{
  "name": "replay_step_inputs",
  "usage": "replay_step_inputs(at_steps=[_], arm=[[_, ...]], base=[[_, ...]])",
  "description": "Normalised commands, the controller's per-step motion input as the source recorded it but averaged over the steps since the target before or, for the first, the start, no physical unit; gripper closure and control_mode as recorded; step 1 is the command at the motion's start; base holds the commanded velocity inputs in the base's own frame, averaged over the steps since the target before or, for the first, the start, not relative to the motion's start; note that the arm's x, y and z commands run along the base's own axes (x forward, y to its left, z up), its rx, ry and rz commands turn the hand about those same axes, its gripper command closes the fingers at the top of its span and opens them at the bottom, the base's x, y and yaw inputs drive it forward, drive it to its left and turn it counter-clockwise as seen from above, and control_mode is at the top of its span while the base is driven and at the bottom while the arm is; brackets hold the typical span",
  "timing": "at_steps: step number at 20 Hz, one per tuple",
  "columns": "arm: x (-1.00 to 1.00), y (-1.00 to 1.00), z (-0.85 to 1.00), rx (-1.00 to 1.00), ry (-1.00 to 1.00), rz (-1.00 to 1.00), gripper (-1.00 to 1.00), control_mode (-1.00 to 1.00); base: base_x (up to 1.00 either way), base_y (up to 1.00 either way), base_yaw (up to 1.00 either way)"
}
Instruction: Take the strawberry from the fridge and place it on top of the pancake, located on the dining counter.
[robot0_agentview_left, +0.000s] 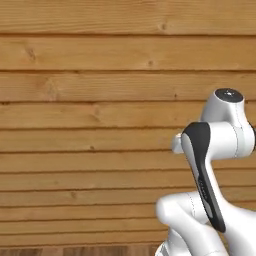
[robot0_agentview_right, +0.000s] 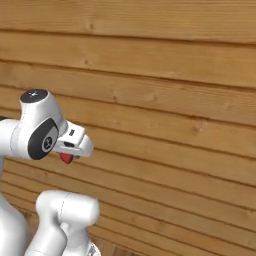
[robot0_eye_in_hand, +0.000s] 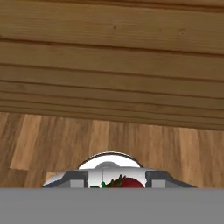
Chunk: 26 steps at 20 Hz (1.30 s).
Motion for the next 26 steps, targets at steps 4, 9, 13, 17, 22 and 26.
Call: replay_step_inputs(at_steps=[4, 9, 13, 17, 22, 26], arm=[[0.0, 0.0, 0.0, 0.0, 0.0, 0.0, 1.0, 1.0], [0.0, 0.0, 0.0, 0.0, 0.0, 0.0, 1.0, 1.0], [0.0, 0.0, 0.0, 0.0, 0.0, 0.0, 1.0, 1.0], [0.0, 0.0, 0.0, 0.0, 0.0, 0.0, 1.0, 1.0], [0.0, 0.0, 0.0, 0.0, 0.0, 0.0, 1.0, 1.0], [0.0, 0.0, 0.0, 0.0, 0.0, 0.0, 1.0, 1.0]], base=[[0.43, 1.0, 0.57], [0.01, 0.98, 0.8], [-0.02, 0.92, 0.89], [-0.15, 0.88, 0.9], [-0.12, 0.36, 0.99], [0.0, 0.1, 1.0]])
